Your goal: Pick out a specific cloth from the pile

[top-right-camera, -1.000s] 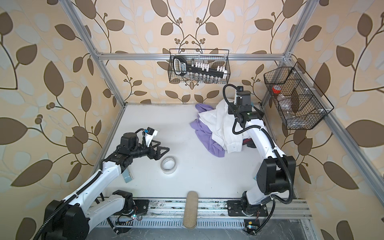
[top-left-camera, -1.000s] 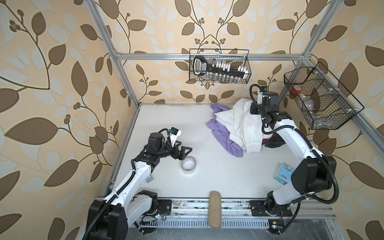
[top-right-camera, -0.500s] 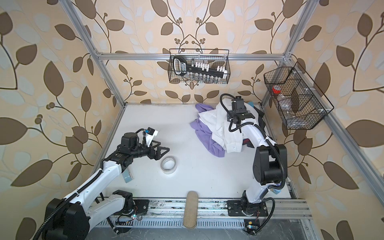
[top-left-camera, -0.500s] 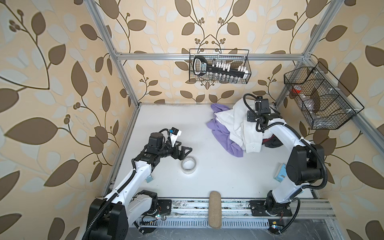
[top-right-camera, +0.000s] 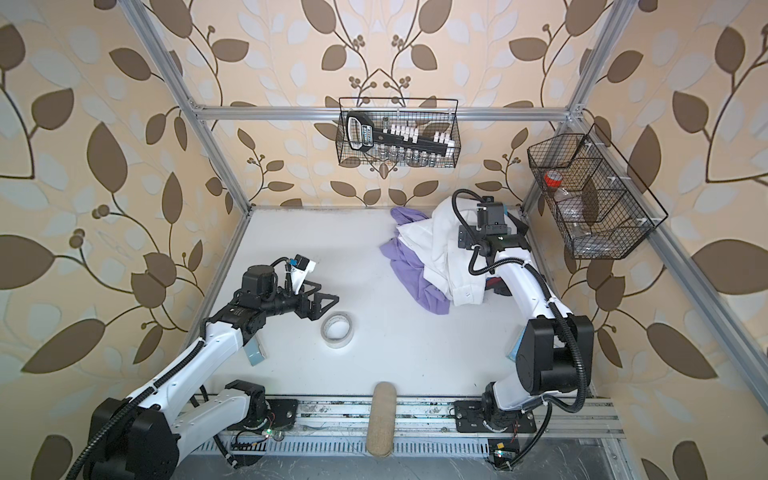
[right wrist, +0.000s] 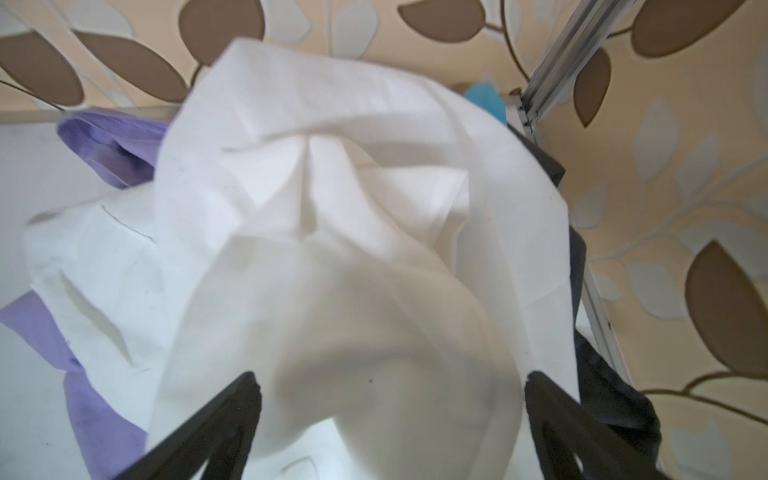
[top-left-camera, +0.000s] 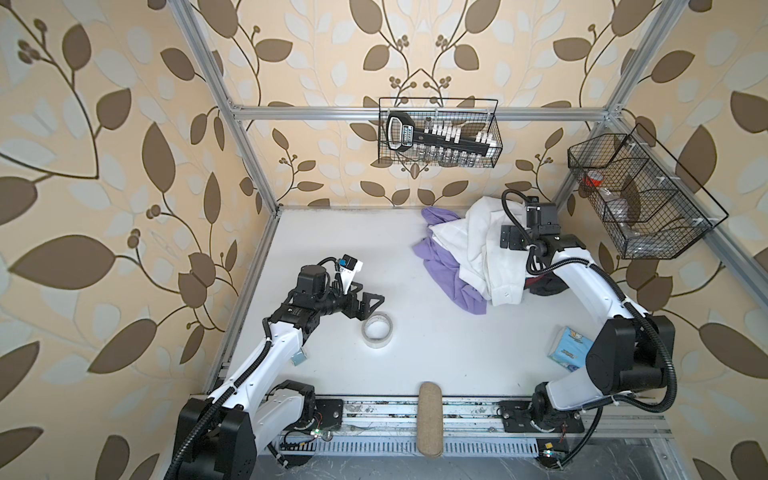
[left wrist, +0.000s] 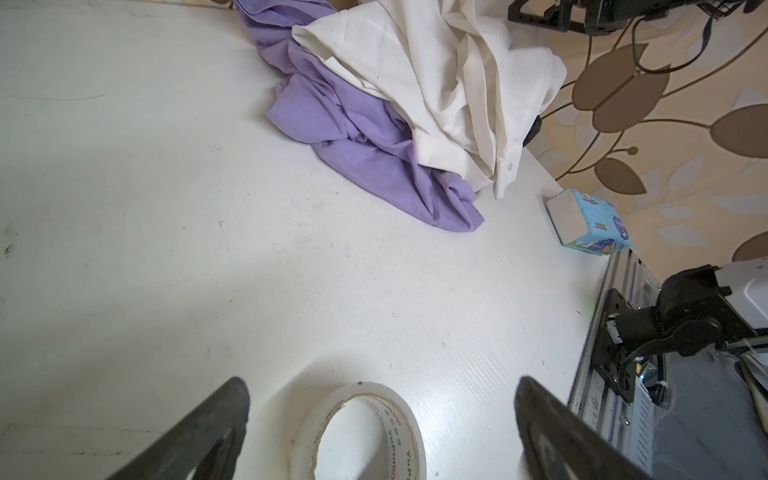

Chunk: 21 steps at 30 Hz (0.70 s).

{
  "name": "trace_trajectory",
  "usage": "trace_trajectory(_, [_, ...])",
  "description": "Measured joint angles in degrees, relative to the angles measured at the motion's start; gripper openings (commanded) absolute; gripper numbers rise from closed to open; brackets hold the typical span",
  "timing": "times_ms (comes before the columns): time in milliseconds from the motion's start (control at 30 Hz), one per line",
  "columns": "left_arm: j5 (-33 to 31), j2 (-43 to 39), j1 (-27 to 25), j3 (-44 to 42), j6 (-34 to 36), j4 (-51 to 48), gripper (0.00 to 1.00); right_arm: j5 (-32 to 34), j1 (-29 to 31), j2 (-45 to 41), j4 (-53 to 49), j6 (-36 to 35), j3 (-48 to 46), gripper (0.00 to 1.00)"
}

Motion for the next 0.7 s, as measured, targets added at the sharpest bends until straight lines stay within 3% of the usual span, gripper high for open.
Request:
trace_trajectory(267, [0.0,0.0,0.0,0.0,0.1,0.0,0.99,-7.2,-1.4,7.2,-0.6,0.5,-1.1,0.99])
trace_trajectory(333, [0.0,0.0,0.0,0.0,0.1,0.0,0.99,-8.9,-1.4,8.1,-0.3,0.8,-1.8,0.94])
trace_trajectory(367, [0.0,0.0,0.0,0.0,0.1,0.0,0.99,-9.4,-1.4,8.3,-0.2,0.9,-2.2,0.85])
trace_trajectory(500, [0.0,0.0,0.0,0.0,0.1,0.0,0.99,-10.4,-1.4,8.5,-0.1,1.4,-3.0,0.20])
trace_trajectory(567, [0.0,0.0,0.0,0.0,0.1,0.0,0.99,-10.4,-1.4,8.4,0.2,1.6,-3.0,0.00])
trace_trajectory(700, [0.0,0.0,0.0,0.0,0.3,0.0,0.99,-10.2,-1.4,7.0,0.2,2.2,-3.2,0.00])
